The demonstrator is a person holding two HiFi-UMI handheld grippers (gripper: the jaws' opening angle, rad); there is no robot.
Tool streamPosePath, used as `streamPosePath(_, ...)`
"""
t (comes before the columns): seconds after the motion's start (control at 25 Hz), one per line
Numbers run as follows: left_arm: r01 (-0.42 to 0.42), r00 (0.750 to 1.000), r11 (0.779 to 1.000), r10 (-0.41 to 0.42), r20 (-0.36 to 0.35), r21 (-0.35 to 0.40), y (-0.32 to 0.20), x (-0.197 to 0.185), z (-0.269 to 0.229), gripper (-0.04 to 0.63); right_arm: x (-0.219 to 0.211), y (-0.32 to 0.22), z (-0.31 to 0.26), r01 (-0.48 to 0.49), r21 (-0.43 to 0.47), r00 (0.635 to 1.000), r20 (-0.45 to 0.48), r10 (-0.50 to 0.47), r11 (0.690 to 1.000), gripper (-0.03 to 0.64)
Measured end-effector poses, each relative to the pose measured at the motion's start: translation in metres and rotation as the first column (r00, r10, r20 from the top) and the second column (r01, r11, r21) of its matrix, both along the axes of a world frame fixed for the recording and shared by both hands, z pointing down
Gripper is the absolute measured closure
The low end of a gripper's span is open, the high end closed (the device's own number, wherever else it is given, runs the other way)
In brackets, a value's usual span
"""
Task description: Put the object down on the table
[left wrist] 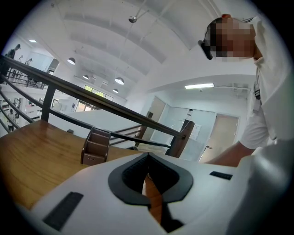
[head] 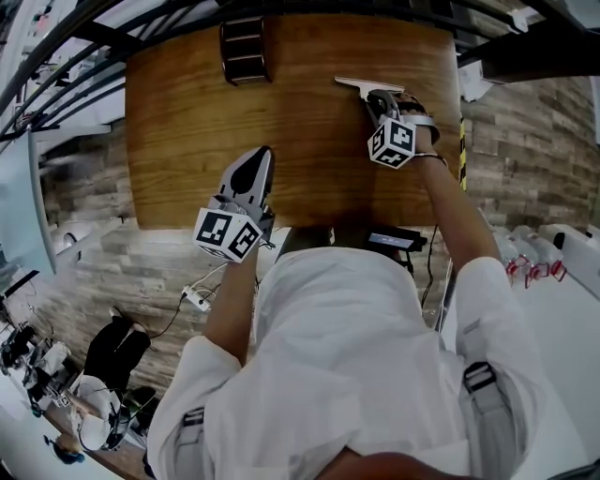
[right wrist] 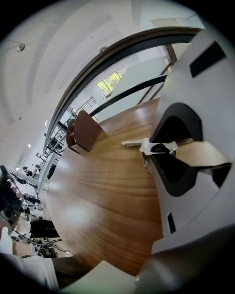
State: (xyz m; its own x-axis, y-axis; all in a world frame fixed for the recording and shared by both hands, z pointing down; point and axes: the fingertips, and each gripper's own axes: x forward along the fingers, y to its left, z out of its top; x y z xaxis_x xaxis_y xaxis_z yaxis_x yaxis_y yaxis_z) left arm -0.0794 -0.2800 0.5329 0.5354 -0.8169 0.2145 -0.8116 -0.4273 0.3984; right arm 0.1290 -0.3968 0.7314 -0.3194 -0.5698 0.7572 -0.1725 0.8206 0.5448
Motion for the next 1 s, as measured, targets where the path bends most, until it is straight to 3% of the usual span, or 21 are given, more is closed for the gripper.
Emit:
streamPosePath(0.64,-0.023,0.999,0.997,0.026,-0.037,0.069,0.013,-0.01,-0.031,0.58,0.004,0.03,-0.045,-0.02,-0.017,1.0,-0.008,0.02,1.0,0.532)
streamPosePath(0.84,-0.028,0.998,0.994,0.033,-0.047,0.101,0.021,-0.012,-0.045,0.58,-0.014,0.035,-0.105,-0.05,0.041,0.99,0.133,0.044,0.998,0.532)
streamPosePath(1.0,-0.033,0.998,0.99,0.041,-0.051,0.137,0.028,-0.015,-0.063,0.58,-0.039,0.047,-0.179,-0.077,0.079,0.95,0.309,0.049,0.994,0.545)
